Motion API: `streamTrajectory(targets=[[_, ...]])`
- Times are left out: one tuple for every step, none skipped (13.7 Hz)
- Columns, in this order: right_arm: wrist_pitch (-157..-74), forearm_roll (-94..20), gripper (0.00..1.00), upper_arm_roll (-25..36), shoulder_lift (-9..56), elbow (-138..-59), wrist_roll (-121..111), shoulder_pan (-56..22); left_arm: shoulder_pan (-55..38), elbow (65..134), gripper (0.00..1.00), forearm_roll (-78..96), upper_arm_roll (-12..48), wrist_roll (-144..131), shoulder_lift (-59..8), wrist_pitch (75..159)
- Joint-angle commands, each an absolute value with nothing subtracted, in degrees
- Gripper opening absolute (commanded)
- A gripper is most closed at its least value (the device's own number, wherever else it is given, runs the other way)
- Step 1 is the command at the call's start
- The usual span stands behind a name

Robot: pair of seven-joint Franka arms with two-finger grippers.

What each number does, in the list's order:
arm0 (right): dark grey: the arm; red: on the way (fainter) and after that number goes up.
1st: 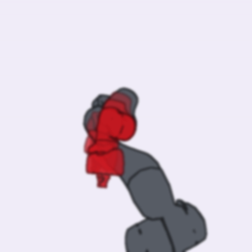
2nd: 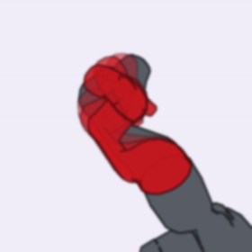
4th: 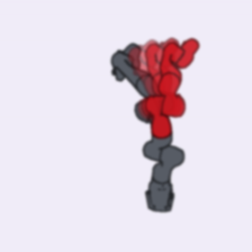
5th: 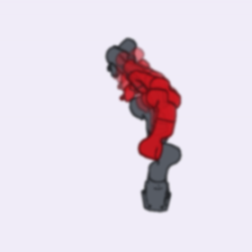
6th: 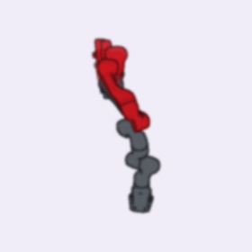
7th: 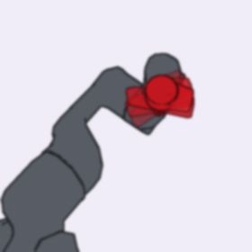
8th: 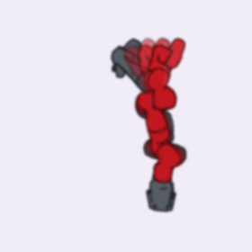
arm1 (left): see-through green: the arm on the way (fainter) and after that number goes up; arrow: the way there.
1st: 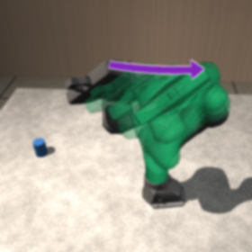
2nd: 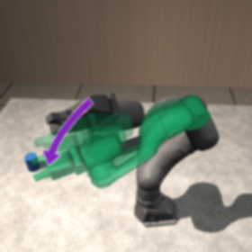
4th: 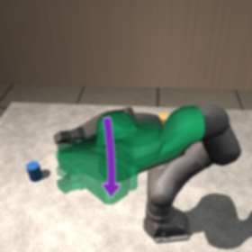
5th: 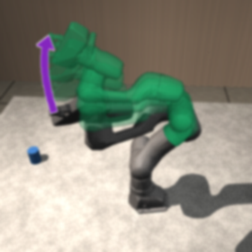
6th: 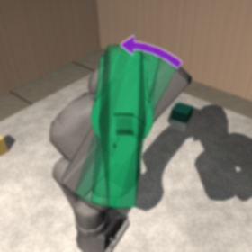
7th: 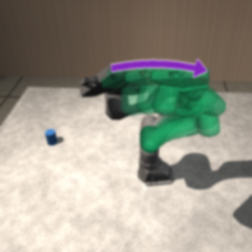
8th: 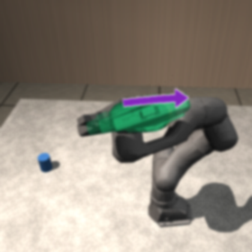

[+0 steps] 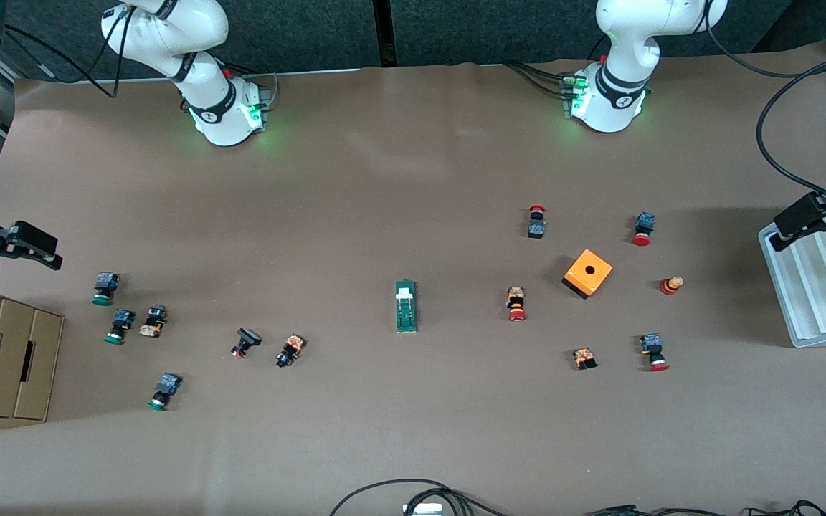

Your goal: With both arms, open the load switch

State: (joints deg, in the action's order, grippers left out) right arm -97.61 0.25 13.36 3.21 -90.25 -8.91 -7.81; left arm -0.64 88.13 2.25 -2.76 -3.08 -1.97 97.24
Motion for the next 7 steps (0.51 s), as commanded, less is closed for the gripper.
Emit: streamTrajectory(targets=[[-98.70, -1.14, 0.99, 13.54, 3.16, -90.70, -9.23, -7.82, -0.26, 87.54, 1.00, 1.93, -2.37, -2.72, -1.93, 95.37], [-98.70, -1.14, 0.99, 13.54, 3.16, -90.70, -9.23, -7.82, -0.26, 87.54, 1.00, 1.76, -2.37, -2.72, -1.93, 95.10], [-98.70, -1.14, 0.99, 13.54, 3.16, -90.70, -9.23, -7.82, -0.26, 87.54, 1.00, 1.67, -2.37, -2.72, -2.11, 95.01], [-98.70, -1.14, 0.99, 13.54, 3.16, -90.70, -9.23, -7.82, -0.26, 87.45, 1.00, 1.58, -2.29, -2.99, -2.37, 95.01], [-98.70, -1.14, 0.99, 13.62, 3.16, -90.70, -9.23, -7.82, -0.35, 87.63, 1.00, 1.50, -2.29, -3.16, -2.55, 95.01], [-98.70, -1.14, 0.99, 13.62, 3.16, -90.70, -9.23, -7.82, -0.44, 87.54, 1.00, 1.67, -2.20, -3.43, -2.55, 95.01], [-98.79, -1.14, 0.99, 13.54, 3.16, -90.70, -9.23, -7.82, -0.44, 87.54, 1.00, 1.76, -2.20, -3.25, -2.55, 95.01]])
